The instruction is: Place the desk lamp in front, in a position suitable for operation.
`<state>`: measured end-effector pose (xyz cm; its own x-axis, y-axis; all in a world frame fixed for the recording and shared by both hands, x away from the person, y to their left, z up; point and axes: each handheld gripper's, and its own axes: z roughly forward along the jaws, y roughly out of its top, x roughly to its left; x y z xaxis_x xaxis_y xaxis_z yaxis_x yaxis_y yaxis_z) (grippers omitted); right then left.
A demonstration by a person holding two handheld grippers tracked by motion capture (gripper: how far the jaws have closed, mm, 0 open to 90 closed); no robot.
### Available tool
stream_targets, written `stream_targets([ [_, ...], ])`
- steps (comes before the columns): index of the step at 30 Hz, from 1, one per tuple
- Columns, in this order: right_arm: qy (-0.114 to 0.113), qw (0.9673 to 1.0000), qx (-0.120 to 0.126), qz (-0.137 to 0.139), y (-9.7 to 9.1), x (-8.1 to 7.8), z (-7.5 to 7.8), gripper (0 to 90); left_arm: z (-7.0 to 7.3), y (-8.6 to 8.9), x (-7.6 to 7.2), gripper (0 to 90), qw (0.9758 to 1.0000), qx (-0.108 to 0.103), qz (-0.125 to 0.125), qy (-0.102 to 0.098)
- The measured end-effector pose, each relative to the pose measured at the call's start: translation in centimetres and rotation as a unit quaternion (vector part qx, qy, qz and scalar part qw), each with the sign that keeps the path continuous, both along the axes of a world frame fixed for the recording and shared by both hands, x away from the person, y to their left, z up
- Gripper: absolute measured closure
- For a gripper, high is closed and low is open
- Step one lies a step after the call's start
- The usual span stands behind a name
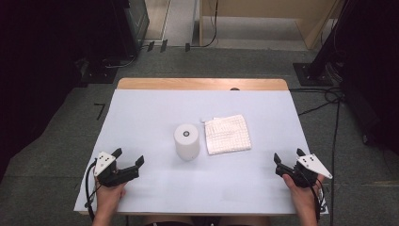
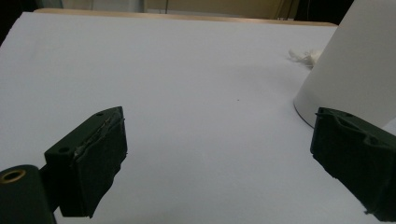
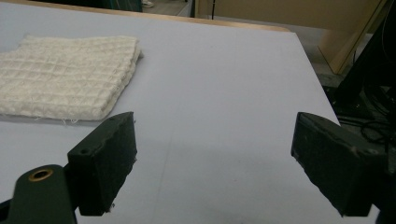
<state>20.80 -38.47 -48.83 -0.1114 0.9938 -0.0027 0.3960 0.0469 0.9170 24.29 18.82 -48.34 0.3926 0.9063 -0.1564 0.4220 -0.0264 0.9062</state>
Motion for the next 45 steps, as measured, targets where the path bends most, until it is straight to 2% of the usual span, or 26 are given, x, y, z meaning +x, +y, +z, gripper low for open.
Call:
stream_targets([
  [9,0.001,1.0000,-0.001,0.000,0.0,0.0,0.0,14.2,0.0,0.0,0.1,4.3,0.9999,-0.013,0.000,-0.008],
  [15,0.002,1.0000,0.000,-0.001,0.0,0.1,0.0,14.2,0.1,-0.7,0.1,4.3,0.9999,-0.004,-0.006,-0.013],
  [19,0.003,1.0000,0.002,-0.001,0.0,0.1,0.0,14.2,0.2,-0.8,0.2,4.3,0.9997,-0.018,-0.005,-0.013],
  [22,0.003,1.0000,0.001,-0.001,0.0,0.1,0.0,14.2,0.4,-1.2,0.1,4.2,0.9998,-0.013,-0.006,-0.015],
  [27,0.005,1.0000,-0.001,-0.001,0.0,0.2,0.0,14.2,1.1,-2.7,-0.2,3.6,0.9992,-0.027,-0.023,-0.019],
  [29,0.005,1.0000,-0.002,-0.002,0.0,0.2,0.0,14.2,1.5,-3.8,-0.4,2.8,0.9986,-0.028,-0.037,-0.023],
  [35,0.007,1.0000,-0.002,-0.003,0.1,0.2,-0.1,14.2,2.1,-6.4,-0.6,0.9,0.9974,-0.018,-0.064,-0.028],
  [39,0.008,1.0000,-0.003,-0.003,0.1,0.2,-0.1,14.2,2.2,-8.2,-0.4,0.0,0.9976,-0.009,-0.064,-0.022],
  [43,0.010,0.9999,-0.006,0.000,0.1,0.3,-0.1,14.5,2.6,-9.8,-0.4,0.0,0.9980,0.015,-0.053,-0.031],
  [45,0.012,0.9999,-0.007,-0.001,0.2,0.3,-0.1,14.5,2.7,-10.7,-0.1,0.0,0.9983,0.011,-0.051,-0.027],
])
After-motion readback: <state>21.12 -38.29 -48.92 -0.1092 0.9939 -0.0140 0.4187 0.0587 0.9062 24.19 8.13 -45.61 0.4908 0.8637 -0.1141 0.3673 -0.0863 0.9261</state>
